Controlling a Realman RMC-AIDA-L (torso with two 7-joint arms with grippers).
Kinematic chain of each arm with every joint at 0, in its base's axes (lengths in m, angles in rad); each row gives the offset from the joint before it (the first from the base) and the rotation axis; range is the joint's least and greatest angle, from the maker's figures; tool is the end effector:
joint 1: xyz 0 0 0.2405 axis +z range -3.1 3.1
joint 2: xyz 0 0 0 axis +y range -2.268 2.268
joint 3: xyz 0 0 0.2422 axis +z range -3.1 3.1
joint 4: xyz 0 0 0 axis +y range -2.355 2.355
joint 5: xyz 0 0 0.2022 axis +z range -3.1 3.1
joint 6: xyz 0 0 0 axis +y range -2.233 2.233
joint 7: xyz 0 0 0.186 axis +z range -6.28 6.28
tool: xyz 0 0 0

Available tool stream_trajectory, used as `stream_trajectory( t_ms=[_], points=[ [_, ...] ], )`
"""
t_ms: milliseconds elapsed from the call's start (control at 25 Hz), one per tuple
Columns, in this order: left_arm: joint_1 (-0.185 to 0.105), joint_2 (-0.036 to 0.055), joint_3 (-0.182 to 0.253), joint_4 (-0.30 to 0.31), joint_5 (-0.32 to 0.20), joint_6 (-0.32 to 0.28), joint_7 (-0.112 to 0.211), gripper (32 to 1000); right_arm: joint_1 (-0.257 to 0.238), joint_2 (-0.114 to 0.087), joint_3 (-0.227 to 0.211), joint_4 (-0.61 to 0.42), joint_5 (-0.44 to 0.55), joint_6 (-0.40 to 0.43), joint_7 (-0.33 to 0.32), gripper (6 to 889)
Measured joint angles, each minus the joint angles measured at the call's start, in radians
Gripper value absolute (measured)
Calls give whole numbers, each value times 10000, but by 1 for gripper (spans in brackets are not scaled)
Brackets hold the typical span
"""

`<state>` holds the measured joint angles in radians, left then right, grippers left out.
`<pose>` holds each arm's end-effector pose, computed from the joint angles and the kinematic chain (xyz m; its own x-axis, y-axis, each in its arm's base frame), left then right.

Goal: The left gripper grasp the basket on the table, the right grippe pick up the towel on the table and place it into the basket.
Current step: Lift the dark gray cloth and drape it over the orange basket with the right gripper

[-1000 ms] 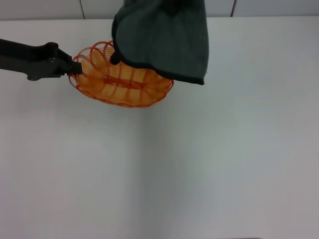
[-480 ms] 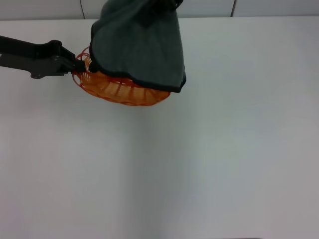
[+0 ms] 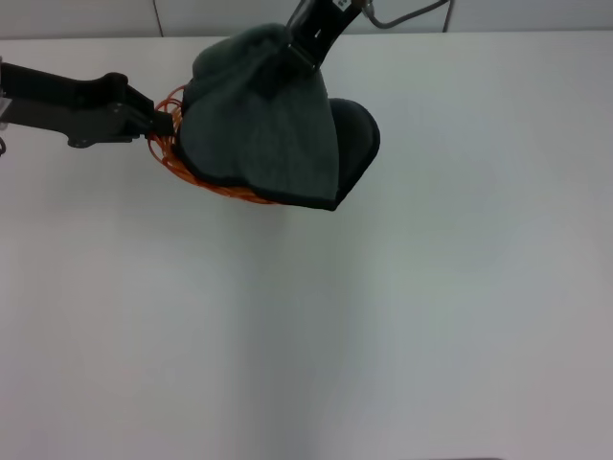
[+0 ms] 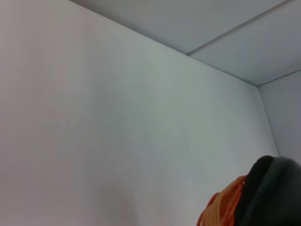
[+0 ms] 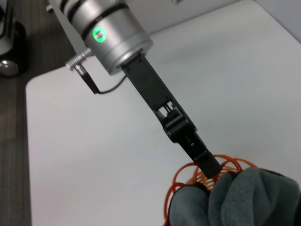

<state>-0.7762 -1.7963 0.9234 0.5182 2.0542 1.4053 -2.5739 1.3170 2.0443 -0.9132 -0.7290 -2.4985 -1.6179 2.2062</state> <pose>-0.2301 0.4093 0.0296 0.1614 0.9343 0.3179 0.9839 -0.1772 0.0213 0.0200 0.4048 -0.0496 0.9344 -0.3332 0.1257 -0.3277 -0.9427 -0.0624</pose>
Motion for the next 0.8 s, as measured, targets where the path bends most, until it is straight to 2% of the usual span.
stream_trajectory(
  t_ms=[160, 680, 800],
  points=[
    [-11, 0, -1, 19, -3, 59, -1, 99, -24, 32, -395, 257, -3, 460, -3, 73],
    [-105, -27, 0, 37, -6, 110, -16, 99, 8, 186, -1256, 1180, -19, 1806, -250, 73],
    [-116, -29, 0, 37, -13, 114, -16, 99, 8, 196, -1327, 1374, -20, 2080, -263, 72]
  ],
)
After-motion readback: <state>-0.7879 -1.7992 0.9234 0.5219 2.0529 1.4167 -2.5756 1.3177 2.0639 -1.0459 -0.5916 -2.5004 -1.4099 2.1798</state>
